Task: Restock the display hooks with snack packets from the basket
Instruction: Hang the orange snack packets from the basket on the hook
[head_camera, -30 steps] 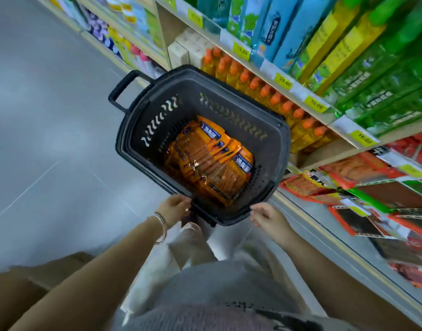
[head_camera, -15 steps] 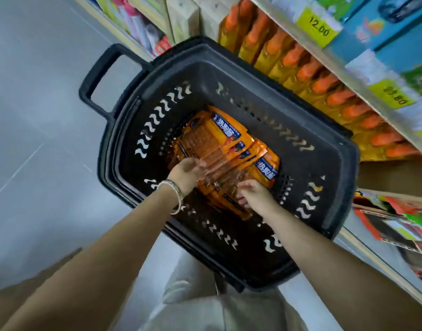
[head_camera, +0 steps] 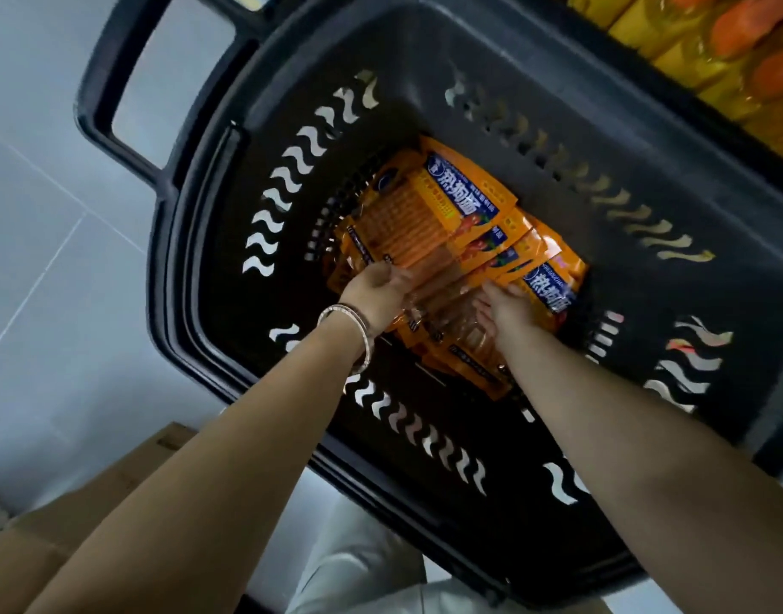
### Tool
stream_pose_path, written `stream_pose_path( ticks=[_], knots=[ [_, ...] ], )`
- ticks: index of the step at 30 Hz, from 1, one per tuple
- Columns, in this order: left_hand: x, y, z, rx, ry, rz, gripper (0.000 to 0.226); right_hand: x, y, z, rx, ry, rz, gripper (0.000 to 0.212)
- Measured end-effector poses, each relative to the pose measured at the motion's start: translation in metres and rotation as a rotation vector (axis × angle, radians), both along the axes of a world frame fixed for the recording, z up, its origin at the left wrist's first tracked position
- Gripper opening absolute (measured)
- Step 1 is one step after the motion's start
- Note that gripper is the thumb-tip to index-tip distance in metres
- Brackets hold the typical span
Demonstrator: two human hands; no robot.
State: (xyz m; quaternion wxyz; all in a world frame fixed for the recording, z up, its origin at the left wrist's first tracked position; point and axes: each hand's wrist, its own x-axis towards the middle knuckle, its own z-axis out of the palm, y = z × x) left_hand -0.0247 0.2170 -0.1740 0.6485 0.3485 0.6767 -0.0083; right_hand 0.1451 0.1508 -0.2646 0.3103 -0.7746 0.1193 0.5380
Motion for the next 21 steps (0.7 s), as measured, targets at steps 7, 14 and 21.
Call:
stream_pose_path(
  ticks=[7,14,21],
  knots=[
    [0.002,-0.004,0.009,-0.026,-0.016,0.029,0.019,-0.006,-0.032,0.053,0.14,-0.261,0.15,0.01],
    [-0.003,-0.01,0.014,-0.02,-0.038,-0.007,0.008,0.011,-0.054,0.131,0.338,-0.198,0.04,0.01],
    [0.001,-0.006,0.016,-0.023,-0.176,-0.092,0.084,0.006,-0.023,0.147,0.477,0.214,-0.046,0.007]
  ],
)
